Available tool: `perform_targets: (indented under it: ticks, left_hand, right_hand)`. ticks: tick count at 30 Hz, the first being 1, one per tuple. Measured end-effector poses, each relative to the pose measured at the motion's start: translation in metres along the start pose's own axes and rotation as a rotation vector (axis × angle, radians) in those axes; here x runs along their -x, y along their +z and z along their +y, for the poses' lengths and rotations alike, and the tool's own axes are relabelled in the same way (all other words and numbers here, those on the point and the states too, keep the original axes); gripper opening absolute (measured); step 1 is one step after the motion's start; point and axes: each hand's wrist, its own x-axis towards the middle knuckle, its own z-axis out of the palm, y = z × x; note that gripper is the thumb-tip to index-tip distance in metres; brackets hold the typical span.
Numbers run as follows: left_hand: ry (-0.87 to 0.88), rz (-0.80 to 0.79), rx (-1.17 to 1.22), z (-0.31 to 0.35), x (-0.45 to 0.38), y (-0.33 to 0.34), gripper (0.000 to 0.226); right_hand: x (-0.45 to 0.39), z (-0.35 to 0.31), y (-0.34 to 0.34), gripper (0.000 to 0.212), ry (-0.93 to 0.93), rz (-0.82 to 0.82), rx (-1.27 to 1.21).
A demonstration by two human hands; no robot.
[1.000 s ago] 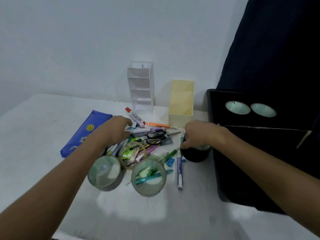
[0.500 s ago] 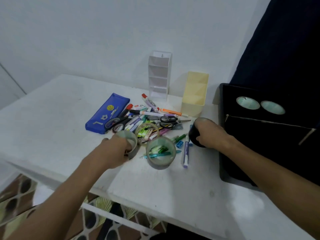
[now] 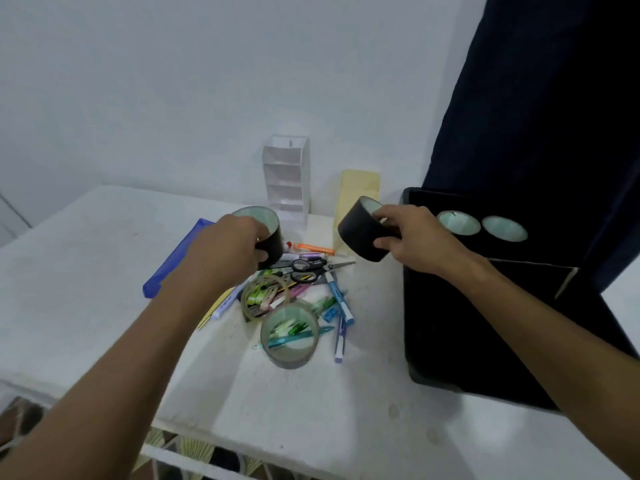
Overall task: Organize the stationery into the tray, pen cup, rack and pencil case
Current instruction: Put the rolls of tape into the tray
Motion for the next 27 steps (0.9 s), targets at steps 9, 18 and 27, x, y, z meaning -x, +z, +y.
perform_targets:
  ticks: [9, 18, 27]
  left_hand:
    - [0.249, -0.008, -0.037, 0.014, -0.027, 0.059, 0.029]
    - [0.077, -0.132, 0.212, 0.014, 0.036, 0.061, 0.062]
    - [0.052, -0.209, 0.053, 0.029, 0.035, 0.041, 0.029]
  right_hand:
    - [0.005, 0.027, -0.007, 0.051, -0.065, -0.091, 0.003]
    - [-0.007, 0.020, 0.008, 0.047, -0.243, -0.170, 0.089]
    - [-0.008, 0.037, -0.001, 0.045, -0.242, -0.089, 0.064]
